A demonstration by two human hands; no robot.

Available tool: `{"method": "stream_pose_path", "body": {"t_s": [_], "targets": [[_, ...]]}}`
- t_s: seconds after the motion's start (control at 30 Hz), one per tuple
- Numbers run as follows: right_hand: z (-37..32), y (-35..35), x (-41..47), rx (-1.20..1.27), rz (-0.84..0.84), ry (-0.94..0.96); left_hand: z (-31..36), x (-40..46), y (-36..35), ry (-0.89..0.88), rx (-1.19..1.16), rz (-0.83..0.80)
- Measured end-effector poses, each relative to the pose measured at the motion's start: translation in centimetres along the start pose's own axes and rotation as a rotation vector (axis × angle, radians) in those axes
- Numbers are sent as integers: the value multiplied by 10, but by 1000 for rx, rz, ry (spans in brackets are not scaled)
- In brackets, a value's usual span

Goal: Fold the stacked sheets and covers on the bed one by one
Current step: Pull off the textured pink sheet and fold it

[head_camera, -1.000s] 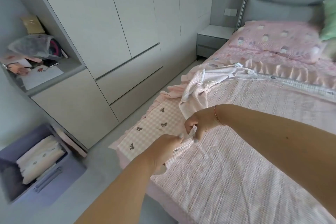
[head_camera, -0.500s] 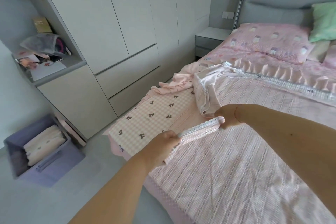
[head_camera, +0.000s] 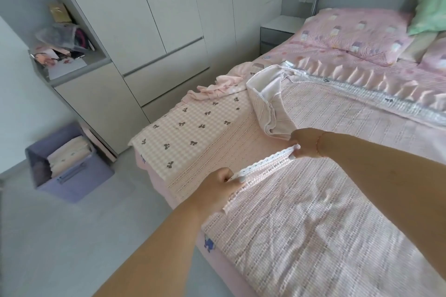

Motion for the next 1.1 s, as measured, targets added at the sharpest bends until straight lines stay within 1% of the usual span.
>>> {"method": "stream_pose_path", "body": {"t_s": [0.03, 0.13, 0.23, 0.33, 0.53, 0.77, 0.93, 1.1], "targets": [[2, -3, -1, -8, 2, 5, -2, 1, -5, -12, -6, -23], [19, -25, -43, -28, 18, 5, 5, -23, -44, -35, 61, -93], [32, -41, -89, -49, 52, 4, 16, -51, -82, -69, 88, -116], [44, -59, -134, -74, 94, -18, 21, -82, -117, -83, 48, -116], [61, -113, -228, -91, 138, -43, 8, -150, -195, -74, -51, -138], [103, -173, -320, -87, 108, -107, 12, -211, -285, -49, -26, -200], [127, -188, -362, -128, 110, -81, 26, -232, -334, -54, -2, -206], [161, -217, -393, -137, 92, -69, 32, -252, -386, -15, 50, -174]]}}
Point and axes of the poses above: each hand's wrist, its own x-axis towards the middle knuckle, its own y-axis out of the back of the hand, z = x × y, the point moved 8 cm from there along x, towards the middle knuckle, and after that the axes turned 3 degrees about -z, right-handed, at the moved point
